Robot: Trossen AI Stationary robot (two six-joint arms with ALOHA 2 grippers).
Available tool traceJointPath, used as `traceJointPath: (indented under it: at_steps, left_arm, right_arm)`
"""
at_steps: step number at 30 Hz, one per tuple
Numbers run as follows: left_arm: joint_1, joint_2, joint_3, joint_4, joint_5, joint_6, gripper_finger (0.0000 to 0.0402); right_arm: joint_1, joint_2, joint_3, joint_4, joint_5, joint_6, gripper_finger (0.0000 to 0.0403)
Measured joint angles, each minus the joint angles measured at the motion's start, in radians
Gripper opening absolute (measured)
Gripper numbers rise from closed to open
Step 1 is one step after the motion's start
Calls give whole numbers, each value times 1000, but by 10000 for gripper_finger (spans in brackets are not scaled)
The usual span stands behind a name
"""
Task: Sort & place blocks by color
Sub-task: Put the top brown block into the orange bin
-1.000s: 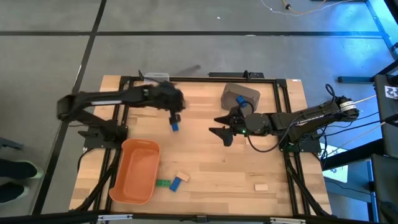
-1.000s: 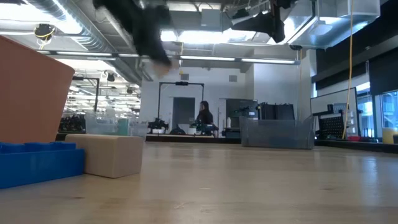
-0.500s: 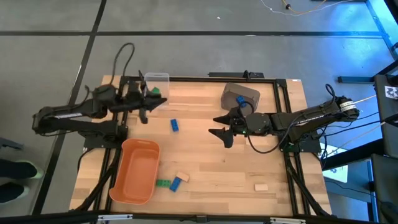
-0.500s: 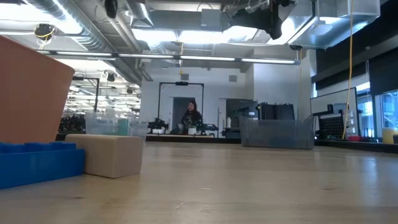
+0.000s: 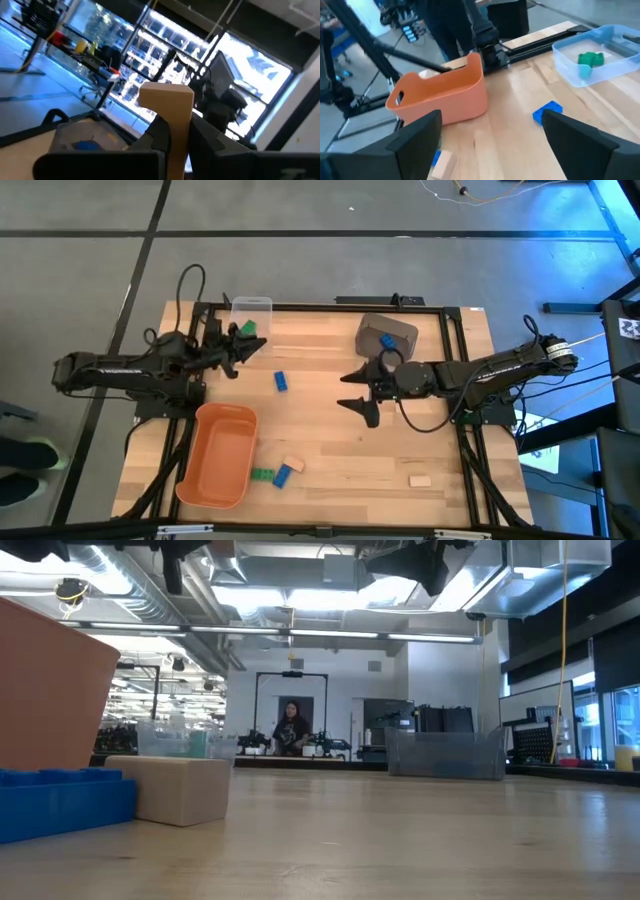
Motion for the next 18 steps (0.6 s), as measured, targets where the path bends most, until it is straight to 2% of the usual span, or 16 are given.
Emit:
traceJointPath:
  at_steps: [7, 18]
  left_arm:
    - [-32, 27, 0, 12, -66, -2, 31]
    - [-72, 180, 1, 188, -43, -5, 32]
  right_arm:
    - [-2, 0, 0, -7, -19, -70, 344]
    - [-3, 4, 0, 34, -15, -108, 344]
